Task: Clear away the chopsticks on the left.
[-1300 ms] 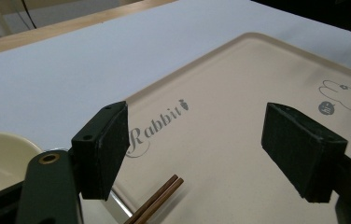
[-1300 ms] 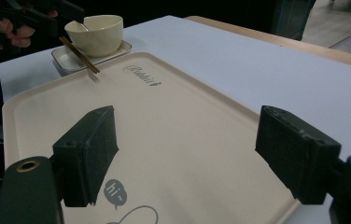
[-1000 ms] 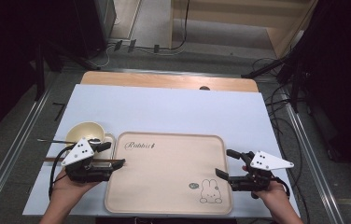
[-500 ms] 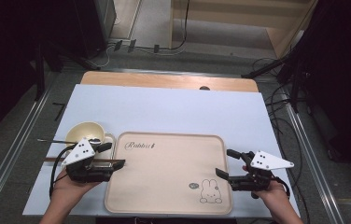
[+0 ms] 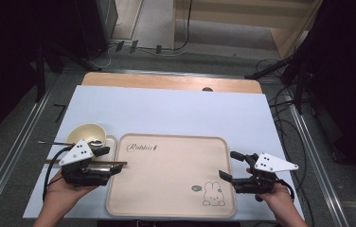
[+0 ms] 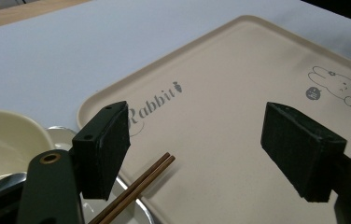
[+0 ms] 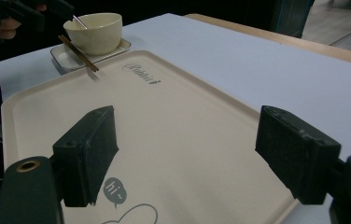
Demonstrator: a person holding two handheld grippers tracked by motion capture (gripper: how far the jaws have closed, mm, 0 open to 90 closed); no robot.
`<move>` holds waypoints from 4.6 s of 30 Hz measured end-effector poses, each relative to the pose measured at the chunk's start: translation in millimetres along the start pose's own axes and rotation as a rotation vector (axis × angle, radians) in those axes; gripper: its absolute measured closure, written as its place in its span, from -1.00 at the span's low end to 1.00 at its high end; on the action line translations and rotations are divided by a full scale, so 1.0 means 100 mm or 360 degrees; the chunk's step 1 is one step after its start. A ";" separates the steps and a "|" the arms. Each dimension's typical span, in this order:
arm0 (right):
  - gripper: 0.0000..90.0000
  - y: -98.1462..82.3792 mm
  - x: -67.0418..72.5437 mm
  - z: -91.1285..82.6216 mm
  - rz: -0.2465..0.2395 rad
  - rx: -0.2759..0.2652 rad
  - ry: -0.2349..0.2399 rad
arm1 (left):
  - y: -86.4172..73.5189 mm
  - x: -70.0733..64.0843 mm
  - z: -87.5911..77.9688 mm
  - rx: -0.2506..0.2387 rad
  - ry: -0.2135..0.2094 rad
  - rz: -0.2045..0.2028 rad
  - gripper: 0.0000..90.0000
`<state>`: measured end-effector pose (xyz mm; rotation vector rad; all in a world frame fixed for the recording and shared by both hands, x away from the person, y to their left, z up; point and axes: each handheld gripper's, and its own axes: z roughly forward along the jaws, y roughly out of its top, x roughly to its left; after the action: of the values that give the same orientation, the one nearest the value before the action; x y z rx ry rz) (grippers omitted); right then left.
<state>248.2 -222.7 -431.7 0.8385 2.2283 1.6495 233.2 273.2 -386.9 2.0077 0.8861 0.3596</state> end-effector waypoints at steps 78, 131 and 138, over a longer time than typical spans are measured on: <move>-0.54 -0.01 0.02 0.07 -0.0044 0.0060 0.0018 | -0.28 0.98 -0.47 0.0774 0.0488 -0.0679 1.00; -0.54 -0.03 0.05 0.02 -0.0072 0.0075 0.0007 | -0.28 0.96 -0.60 0.0708 0.0426 -0.0575 0.75; -0.54 -0.04 0.06 0.01 -0.0071 0.0083 0.0009 | -0.27 0.88 -0.60 0.0766 0.0255 -0.0389 0.15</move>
<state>243.0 -219.1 -434.6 0.7918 2.2858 1.5827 250.1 381.4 -382.3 2.2875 1.4091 0.1799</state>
